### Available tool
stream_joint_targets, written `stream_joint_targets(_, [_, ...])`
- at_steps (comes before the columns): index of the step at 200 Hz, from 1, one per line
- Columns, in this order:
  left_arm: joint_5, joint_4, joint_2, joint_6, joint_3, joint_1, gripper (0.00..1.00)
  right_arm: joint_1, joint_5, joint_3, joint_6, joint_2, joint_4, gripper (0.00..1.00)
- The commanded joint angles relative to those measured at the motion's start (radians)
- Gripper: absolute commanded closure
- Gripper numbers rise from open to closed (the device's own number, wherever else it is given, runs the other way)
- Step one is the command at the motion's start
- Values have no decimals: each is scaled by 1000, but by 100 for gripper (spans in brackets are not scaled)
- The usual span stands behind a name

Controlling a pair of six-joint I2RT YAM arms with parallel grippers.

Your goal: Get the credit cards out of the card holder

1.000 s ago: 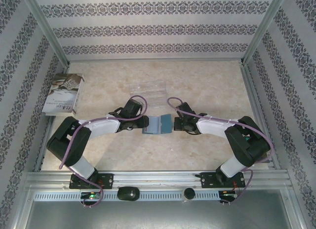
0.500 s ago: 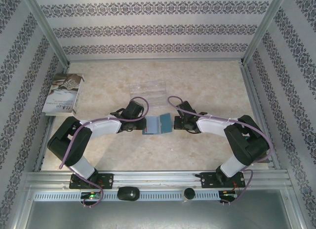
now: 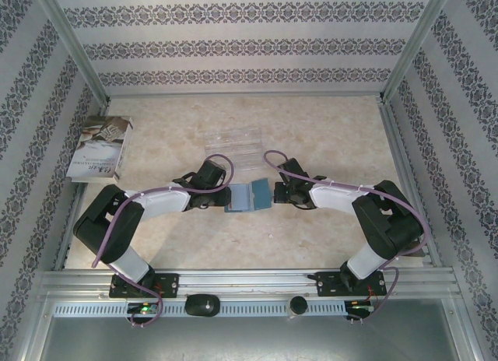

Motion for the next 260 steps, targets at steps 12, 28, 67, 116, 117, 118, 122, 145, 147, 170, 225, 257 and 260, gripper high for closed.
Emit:
stream_joint_targets(12, [17,26,19,-9,-13,-16,71,-17,16,15,-23,35,43,100])
stream_joint_targets(28, [7,-3,41,-12,-1,-16,74,-16,17,15,-25,29,44,100])
stream_joint_targets(67, [28,24,43,-15,-7,-17,74,-17,10,25,-35,21,42,100])
stream_joint_targets(116, [33,26,36,-17,-9,-19,71,-28,52,25,-100,-110,7,69])
stream_joint_targets(117, [34,26,37,-17,-8,-19,71,-27,53,25,-101,-114,4,68])
stream_joint_targets(118, [34,26,37,-17,-8,-19,71,-26,55,25,-104,-119,2,67])
stream_joint_targets(122, [36,28,39,-17,-9,-19,71,-26,59,28,-112,-140,-8,65])
stream_joint_targets(145, [46,42,47,-17,-14,-19,71,-8,94,24,-147,-251,-31,58])
stream_joint_targets(147, [47,44,47,-17,-16,-20,71,-4,94,22,-152,-261,-30,58])
stream_joint_targets(170, [49,55,46,-20,-23,-19,71,75,-26,2,-254,-308,56,50])
stream_joint_targets(225, [62,72,45,-21,-33,-17,71,242,-184,77,-426,-79,81,28])
stream_joint_targets(257, [59,67,36,-17,-37,-17,71,263,-137,97,-459,2,89,26])
stream_joint_targets(260, [58,68,36,-17,-37,-17,71,266,-133,99,-461,8,89,26])
